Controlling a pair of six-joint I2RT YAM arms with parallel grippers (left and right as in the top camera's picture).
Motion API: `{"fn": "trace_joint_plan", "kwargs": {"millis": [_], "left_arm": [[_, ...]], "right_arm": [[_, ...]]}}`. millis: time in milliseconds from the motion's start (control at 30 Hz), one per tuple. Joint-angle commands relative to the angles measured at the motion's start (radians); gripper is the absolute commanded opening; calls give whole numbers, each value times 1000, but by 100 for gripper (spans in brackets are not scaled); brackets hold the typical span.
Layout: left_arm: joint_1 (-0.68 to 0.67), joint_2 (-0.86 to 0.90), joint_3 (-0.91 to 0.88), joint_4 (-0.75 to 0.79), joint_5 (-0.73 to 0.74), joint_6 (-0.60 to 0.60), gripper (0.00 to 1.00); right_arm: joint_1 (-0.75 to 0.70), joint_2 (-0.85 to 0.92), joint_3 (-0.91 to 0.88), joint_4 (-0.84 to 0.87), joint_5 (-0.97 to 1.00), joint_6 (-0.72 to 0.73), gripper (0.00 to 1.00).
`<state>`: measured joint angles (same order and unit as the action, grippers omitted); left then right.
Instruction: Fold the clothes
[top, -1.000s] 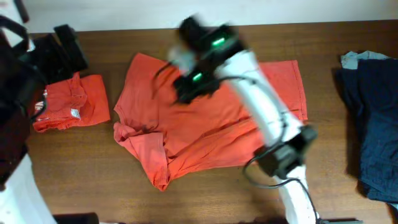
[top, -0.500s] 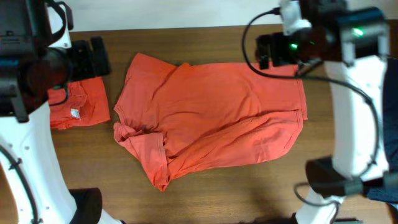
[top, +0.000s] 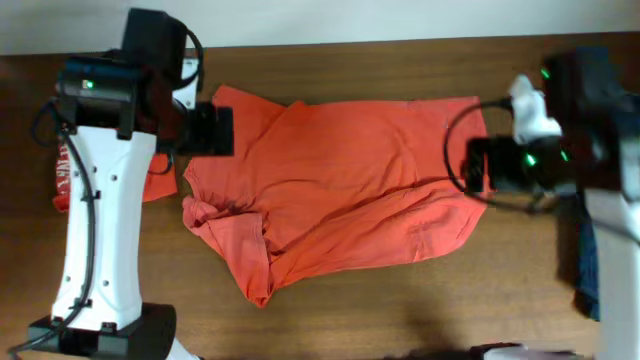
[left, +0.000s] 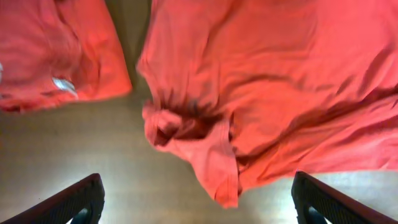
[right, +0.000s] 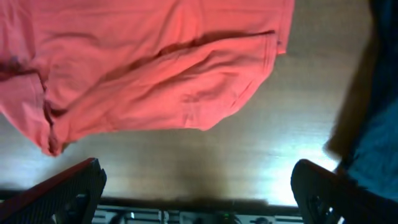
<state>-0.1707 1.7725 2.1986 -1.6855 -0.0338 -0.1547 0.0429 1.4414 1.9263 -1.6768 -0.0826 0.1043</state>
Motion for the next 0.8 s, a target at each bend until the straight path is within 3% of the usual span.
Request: {"fn": "trace_joint_plan", "kwargs": {"millis": [0,200,367,500,567,600,700,767], "left_arm": [[-11,-34,-156,25,-14,-6,99],[-77,-34,-519,295,-8,163,99],[-112,-32,-666,418,-7,236,99],[-117,-20,-733,425,-6,237,98],[-117,-18,-748,432,-7,176,98],[-117,-15,-749,441,-7,80,98],[-122,-15,-750,447,-7,-90,84],[-131,-15,-756,447,-7,-111,79]], "right_arm": [[-5,-85,-182,39,-46,36,99],[-5,-88,-388,143,-113,31,99],[-5,-88,-389,156,-113,31,99],[-5,-88,-389,159,-113,31,99],[-5,-88,-389,164,-113,24,99],[-5,-88,-389,165,-113,24,99],[-5,-88,-389,167,-113,24,99],[-5,-88,-389,167,-113,24,99]]}}
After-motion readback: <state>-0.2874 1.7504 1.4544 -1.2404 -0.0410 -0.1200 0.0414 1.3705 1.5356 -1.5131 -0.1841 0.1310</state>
